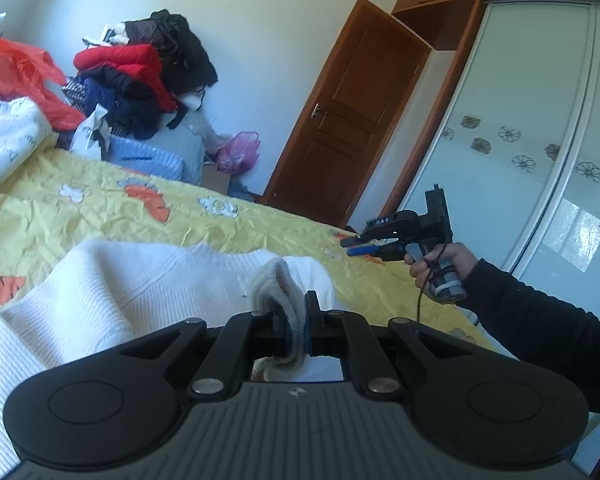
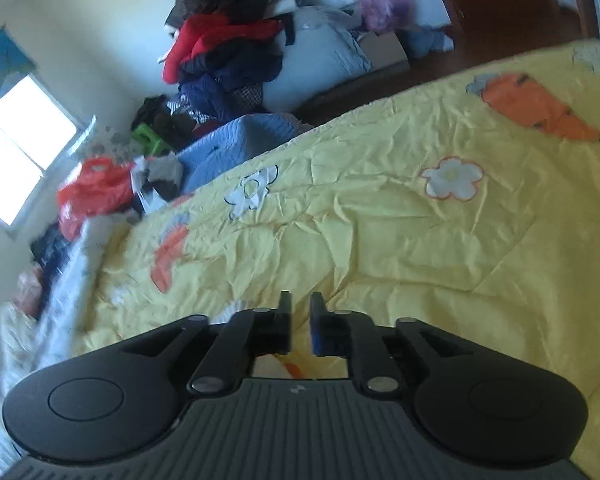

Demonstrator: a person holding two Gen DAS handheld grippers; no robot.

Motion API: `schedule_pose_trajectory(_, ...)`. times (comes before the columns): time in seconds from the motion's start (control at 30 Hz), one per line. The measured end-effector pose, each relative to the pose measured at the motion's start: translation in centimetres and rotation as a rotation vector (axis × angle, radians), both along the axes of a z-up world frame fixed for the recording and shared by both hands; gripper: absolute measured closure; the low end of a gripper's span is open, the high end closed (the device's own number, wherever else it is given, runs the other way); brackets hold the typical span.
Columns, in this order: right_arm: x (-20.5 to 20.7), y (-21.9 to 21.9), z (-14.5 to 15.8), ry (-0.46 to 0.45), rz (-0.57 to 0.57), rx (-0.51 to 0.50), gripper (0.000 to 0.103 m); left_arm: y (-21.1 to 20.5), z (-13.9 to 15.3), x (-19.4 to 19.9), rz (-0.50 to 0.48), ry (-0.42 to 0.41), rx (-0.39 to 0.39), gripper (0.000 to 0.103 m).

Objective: Fold small clothes

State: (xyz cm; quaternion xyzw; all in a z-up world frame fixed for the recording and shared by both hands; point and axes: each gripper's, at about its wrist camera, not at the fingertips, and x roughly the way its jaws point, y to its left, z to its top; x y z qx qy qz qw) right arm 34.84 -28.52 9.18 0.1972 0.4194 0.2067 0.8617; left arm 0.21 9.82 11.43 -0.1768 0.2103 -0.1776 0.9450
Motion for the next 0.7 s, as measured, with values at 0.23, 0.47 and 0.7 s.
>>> schedule_pose_trajectory(0.23,-1.2,7.5,-0.3,-0.031,0.214,-0.162,0.04,-0.4,0.4,0.2,-0.002,0.008,0.033,0.097)
schedule_pose_trajectory(0.47,-0.3,12.0,-3.8,0.007,0.281,-0.409,0.088,-1.5,2.5,0.4,-0.055,-0.078,0.175,0.097)
schedule_pose_trajectory(0.7,3.6,1.9,-3.4,0.068,-0.074,-0.025,0.097,0.7,-1.4,3.8,-0.027,0.06,0.266,0.097)
